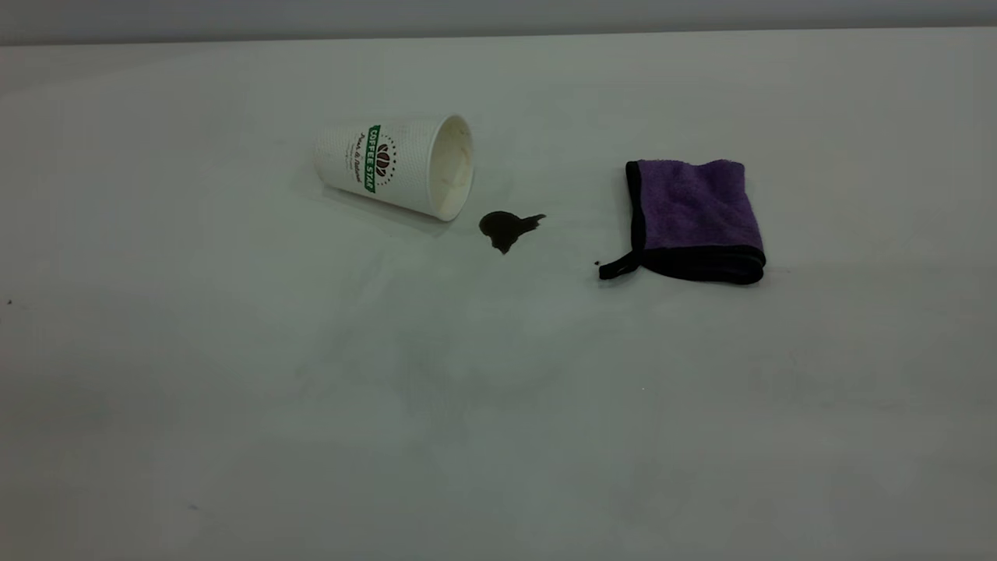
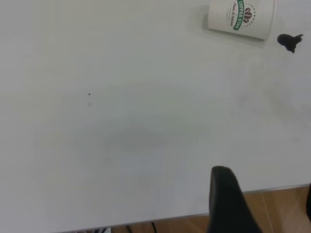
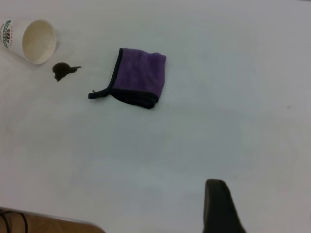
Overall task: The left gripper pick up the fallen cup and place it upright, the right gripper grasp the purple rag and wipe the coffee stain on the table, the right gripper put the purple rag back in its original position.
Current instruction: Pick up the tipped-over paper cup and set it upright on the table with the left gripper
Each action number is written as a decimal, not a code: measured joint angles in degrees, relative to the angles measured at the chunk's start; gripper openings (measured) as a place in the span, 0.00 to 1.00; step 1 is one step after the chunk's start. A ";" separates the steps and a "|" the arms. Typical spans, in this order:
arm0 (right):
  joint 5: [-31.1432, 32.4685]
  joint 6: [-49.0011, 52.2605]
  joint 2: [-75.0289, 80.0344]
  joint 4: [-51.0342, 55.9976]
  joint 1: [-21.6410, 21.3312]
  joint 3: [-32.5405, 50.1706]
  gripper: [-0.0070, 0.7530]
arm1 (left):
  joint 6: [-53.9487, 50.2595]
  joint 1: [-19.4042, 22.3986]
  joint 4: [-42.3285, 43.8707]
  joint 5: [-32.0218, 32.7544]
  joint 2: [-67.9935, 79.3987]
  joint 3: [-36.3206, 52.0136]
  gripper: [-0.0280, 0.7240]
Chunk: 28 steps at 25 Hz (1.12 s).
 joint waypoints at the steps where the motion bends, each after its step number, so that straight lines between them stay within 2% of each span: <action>1: 0.00 0.00 0.00 0.00 0.00 0.00 0.64 | 0.00 0.00 0.00 0.00 0.00 0.00 0.64; 7: 0.00 0.00 0.00 0.00 0.00 0.00 0.64 | -0.07 0.00 0.03 0.00 0.00 0.00 0.65; 14: 0.00 0.00 0.00 0.00 0.00 0.00 0.64 | -0.09 0.00 0.03 -0.94 10.71 -0.44 0.84; 20: 0.00 0.00 0.00 0.00 0.00 0.00 0.64 | 0.39 0.00 -1.09 -11.37 29.99 -3.63 0.87; 23: 0.00 0.00 0.00 0.00 0.00 0.00 0.64 | 2.95 0.00 -3.69 -17.66 41.83 -6.77 0.86; 28: 0.00 0.00 0.00 0.00 0.00 0.00 0.64 | 10.19 -0.64 -10.58 -23.06 60.23 -14.62 0.82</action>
